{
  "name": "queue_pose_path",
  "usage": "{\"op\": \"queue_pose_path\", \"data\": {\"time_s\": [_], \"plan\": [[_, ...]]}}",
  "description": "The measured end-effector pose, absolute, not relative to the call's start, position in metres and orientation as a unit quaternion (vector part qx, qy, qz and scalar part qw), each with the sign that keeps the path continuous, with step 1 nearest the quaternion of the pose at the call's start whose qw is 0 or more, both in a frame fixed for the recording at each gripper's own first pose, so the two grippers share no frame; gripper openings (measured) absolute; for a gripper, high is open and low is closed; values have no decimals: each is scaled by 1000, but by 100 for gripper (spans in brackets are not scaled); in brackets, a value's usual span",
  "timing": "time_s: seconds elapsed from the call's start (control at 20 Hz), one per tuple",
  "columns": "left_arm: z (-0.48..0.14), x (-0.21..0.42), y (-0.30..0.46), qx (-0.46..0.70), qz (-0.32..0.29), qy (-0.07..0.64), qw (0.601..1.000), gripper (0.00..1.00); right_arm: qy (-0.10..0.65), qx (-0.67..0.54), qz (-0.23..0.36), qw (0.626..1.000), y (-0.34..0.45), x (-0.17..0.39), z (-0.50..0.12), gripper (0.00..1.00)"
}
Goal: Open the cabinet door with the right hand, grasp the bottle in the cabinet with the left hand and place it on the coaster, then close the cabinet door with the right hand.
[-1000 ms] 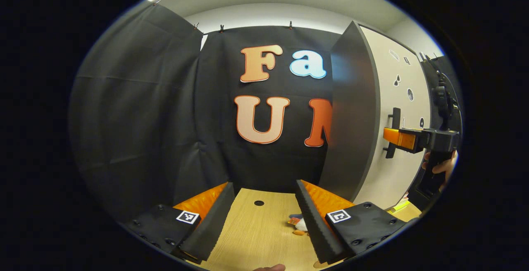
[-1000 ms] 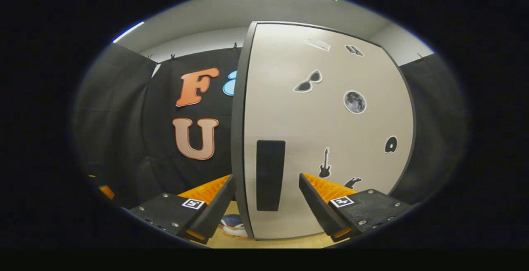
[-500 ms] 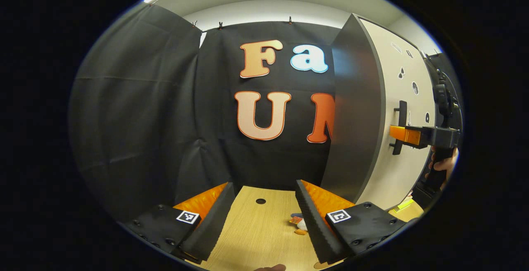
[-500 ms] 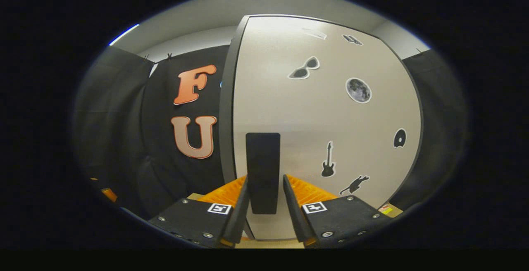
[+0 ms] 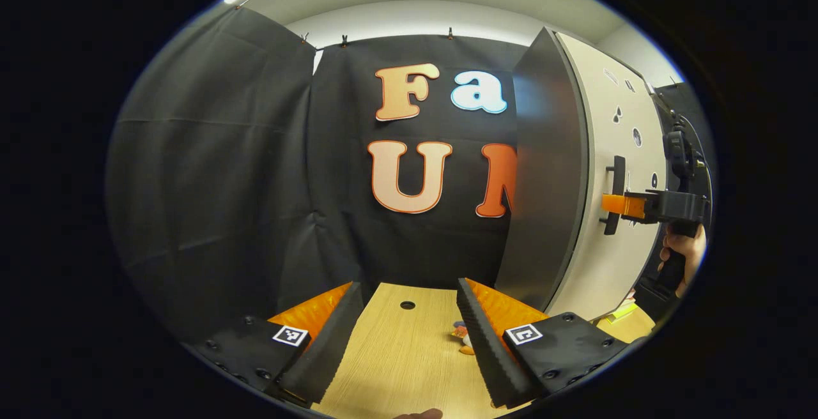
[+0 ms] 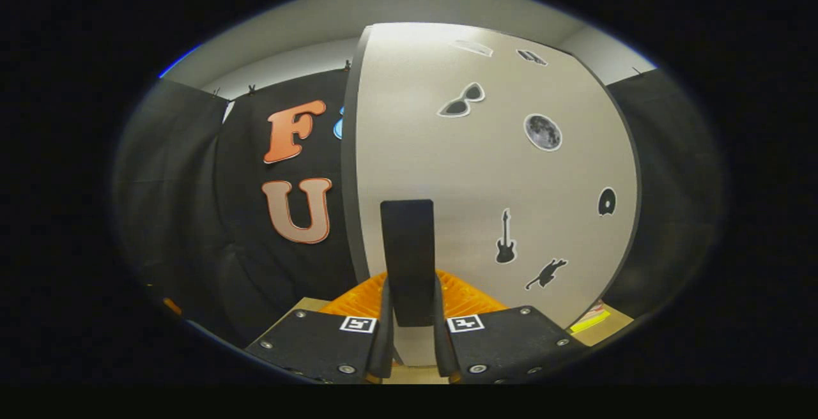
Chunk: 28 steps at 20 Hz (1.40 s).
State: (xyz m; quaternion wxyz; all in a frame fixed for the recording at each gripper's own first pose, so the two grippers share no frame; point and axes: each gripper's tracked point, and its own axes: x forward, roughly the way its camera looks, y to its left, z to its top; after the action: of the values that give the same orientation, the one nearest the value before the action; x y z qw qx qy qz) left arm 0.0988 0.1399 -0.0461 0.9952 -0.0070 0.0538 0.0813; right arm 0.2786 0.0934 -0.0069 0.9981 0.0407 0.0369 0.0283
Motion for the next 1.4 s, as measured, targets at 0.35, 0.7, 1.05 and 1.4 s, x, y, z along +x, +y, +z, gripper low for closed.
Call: {"op": "queue_pose_path", "data": {"time_s": [0.35,0.7,1.05,1.4], "plan": [[-43,70,137,1,68,52,996,97,31,65,25,997,86,245,-2,19],[-47,48,122,8,38,57,998,94,27,79,7,997,68,224,-5,22],[-52,33,98,0,-4,58,998,94,25,68,-30,997,48,213,-7,21],[-50,28,78,-18,-17,60,998,94,28,48,-40,998,32,204,-7,18]]}}
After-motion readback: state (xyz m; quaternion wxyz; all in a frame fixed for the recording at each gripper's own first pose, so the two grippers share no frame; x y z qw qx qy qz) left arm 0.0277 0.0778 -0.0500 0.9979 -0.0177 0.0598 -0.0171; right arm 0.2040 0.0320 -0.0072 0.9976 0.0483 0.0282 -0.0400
